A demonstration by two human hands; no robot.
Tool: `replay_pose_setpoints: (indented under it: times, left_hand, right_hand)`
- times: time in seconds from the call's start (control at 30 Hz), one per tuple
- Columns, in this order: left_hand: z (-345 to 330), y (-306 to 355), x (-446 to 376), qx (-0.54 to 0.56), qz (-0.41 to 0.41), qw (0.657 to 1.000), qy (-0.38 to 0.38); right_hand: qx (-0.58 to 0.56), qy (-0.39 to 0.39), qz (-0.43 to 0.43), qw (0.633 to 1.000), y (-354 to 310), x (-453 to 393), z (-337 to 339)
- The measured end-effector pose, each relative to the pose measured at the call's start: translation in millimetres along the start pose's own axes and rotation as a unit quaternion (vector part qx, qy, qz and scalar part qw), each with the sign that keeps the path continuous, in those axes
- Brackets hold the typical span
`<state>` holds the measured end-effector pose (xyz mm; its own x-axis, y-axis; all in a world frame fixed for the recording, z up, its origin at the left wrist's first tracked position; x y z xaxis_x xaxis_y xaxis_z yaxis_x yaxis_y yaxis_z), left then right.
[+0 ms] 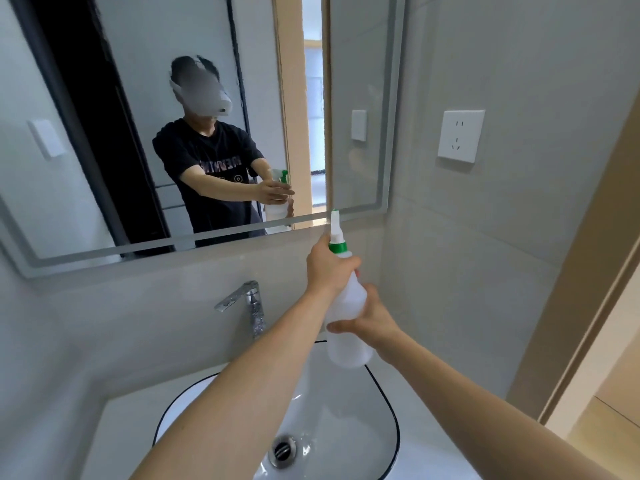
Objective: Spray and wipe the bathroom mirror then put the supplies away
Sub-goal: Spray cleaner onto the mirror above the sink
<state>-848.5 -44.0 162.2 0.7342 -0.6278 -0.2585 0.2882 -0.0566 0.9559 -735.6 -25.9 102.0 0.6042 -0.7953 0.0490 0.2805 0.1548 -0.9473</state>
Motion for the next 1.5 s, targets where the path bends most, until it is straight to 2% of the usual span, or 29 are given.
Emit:
replay_pose_setpoints:
  times: [1.1, 1.27, 1.5]
  left_hand:
    - [169.0, -22.7, 7.6, -0.028, 0.025, 0.986, 0.161]
    - [178.2, 5.0, -4.2, -0.033, 0.002, 0.989, 0.146]
    - [184.5, 78.1, -34.0, 0.001, -0.097, 0.987, 0.132]
  right_hand:
    - [0.003, -0.163, 0.084, 0.983, -45.0, 2.7, -144.3]
    - [0.006, -0.148, 0.114, 0.982, -71.2, -3.2, -146.7]
    - [0.013, -0.096, 0.195, 0.976, -144.9, -20.3, -121.4]
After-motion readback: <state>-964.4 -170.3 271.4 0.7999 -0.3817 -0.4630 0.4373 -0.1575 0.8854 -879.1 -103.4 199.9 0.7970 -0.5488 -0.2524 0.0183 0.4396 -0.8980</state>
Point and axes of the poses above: each hand's wrist, its own x-axis away from the middle knuckle, its own z-axis out of the back of the hand, y = z × x, the point moved 1 cm from there along -x, towards the middle knuckle, and after that the axes turned 2 degrees about y, right-handed, at the moved point
